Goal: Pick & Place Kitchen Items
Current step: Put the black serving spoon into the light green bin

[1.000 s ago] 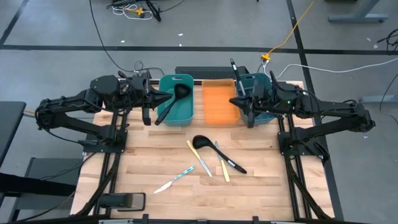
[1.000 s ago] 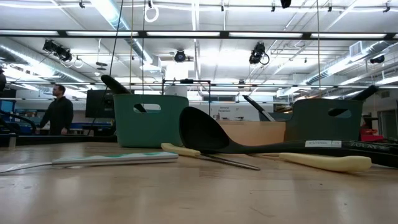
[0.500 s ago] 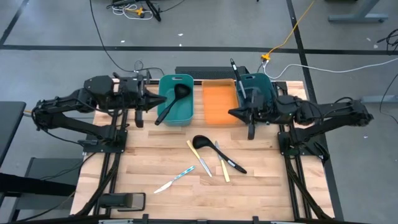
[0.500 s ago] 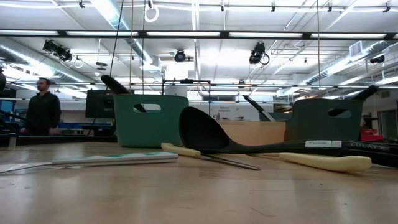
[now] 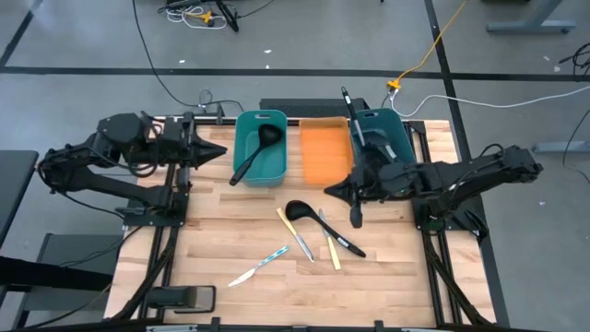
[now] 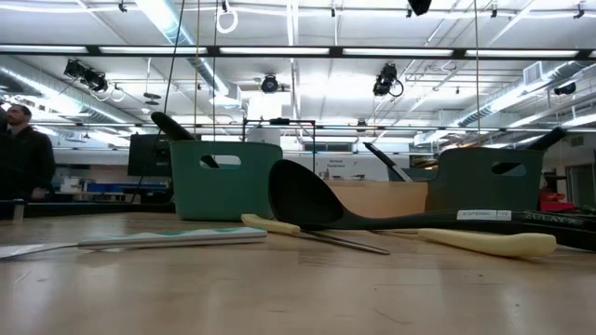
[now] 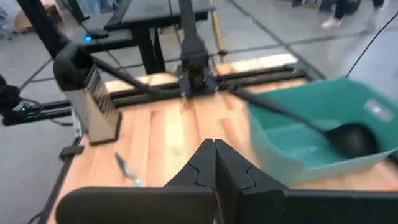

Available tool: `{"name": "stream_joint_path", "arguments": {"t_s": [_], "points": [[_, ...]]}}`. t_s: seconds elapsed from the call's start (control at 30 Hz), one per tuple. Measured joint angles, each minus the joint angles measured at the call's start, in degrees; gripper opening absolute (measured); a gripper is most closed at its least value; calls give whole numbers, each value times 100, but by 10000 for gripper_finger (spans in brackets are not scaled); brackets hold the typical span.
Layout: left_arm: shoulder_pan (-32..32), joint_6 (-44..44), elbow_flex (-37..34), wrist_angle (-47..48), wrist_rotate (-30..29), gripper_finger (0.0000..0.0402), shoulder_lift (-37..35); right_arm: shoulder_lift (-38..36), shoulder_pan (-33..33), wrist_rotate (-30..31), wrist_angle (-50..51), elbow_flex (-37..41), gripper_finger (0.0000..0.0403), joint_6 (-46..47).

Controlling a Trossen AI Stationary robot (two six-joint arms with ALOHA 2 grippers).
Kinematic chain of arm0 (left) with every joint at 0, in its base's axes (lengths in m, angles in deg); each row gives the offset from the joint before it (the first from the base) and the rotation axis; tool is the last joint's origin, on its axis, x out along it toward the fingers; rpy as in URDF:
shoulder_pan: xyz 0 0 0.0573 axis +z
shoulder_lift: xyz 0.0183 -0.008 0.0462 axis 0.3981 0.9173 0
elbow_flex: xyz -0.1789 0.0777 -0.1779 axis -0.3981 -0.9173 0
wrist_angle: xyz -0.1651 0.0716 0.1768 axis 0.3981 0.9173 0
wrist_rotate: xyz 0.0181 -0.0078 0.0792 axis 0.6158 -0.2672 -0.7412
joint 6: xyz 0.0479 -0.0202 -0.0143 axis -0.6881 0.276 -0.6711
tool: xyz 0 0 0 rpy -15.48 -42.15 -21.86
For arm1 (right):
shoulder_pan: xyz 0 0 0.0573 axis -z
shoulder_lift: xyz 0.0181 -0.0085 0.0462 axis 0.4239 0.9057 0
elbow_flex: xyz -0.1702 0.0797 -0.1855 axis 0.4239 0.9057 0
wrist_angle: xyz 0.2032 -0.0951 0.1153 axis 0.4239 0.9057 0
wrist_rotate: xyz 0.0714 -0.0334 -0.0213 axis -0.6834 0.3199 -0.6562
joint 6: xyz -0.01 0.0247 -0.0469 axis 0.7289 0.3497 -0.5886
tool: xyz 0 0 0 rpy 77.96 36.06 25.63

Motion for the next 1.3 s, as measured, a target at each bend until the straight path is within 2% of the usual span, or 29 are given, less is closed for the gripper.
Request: {"name": "stream_joint_path", "arguments": {"t_s": [0.3, 0.43, 0.73, 0.97, 1.3], "points": [[2, -20, -1, 14, 0, 4, -145, 261, -252, 306, 408, 2, 6, 306], [2, -2, -1, 122, 2, 7, -138, 264, -251, 272, 695, 2, 12, 828], [4, 4, -1, 168, 33, 8, -137, 270, -270, -550, 1338, 2, 24, 1433], [4, 29, -1, 170, 33, 4, -139, 390, -402, -814, 1862, 3, 89, 1825], [4, 136, -1, 223, 32, 5, -139, 892, -601, -819, 1850, 3, 192, 1988]]}}
